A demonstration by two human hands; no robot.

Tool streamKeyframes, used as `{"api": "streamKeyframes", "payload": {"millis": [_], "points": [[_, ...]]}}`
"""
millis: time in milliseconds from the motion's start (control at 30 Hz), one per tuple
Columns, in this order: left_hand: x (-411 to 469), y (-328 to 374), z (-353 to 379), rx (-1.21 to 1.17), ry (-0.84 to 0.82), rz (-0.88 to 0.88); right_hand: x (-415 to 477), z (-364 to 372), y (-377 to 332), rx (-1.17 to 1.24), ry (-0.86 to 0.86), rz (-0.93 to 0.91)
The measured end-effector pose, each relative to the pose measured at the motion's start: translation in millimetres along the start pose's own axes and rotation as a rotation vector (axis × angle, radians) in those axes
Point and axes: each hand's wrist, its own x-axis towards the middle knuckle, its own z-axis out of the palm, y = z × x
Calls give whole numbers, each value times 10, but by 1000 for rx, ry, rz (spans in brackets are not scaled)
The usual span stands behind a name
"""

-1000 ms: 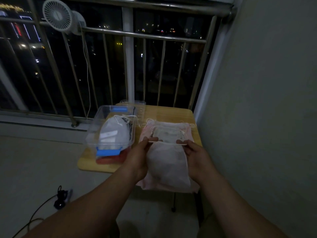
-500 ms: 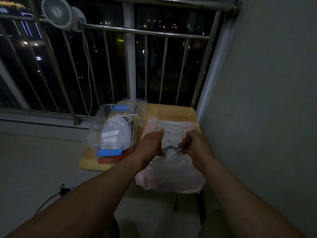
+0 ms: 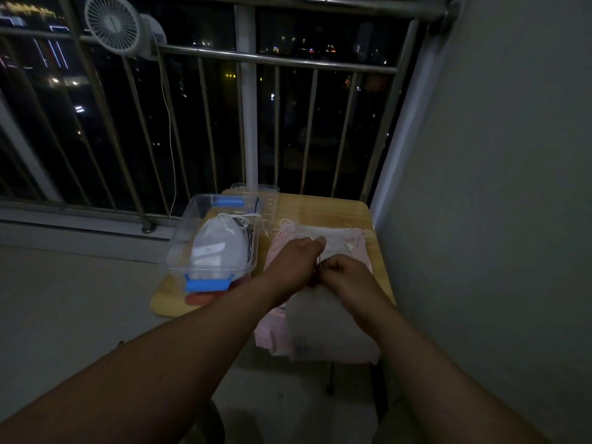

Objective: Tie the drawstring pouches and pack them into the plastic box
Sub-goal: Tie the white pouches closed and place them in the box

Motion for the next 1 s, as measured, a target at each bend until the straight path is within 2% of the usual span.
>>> {"api": "streamKeyframes", "payload": {"millis": [133, 200, 300, 367, 500, 600, 700, 767, 900, 1000], "points": [[-7, -56, 47, 67, 23, 23, 16, 11, 135, 47, 6, 22], [-14, -81, 35, -116, 49, -41, 38, -6, 208, 170, 21, 87], [-28, -178, 1, -449, 86, -135, 78, -7, 307, 516, -6, 222], [-14, -275, -9, -567, 131, -186, 99, 0, 328, 648, -17, 278], [13, -298, -27, -506, 195, -155, 114, 26, 309, 608, -39, 332], [16, -229, -102, -466, 178, -148, 116, 31, 275, 554, -59, 372], [10, -231, -133, -553, 121, -167, 102, 70, 262, 555, -102, 400], [20, -245, -130, -591, 107, -176, 98, 108, 267, 507, -152, 381], [48, -251, -130, -468, 37, -102, 38, 137, 237, 351, -169, 311], [84, -219, -117, -428, 32, -92, -11, 143, 220, 354, -234, 250]]}}
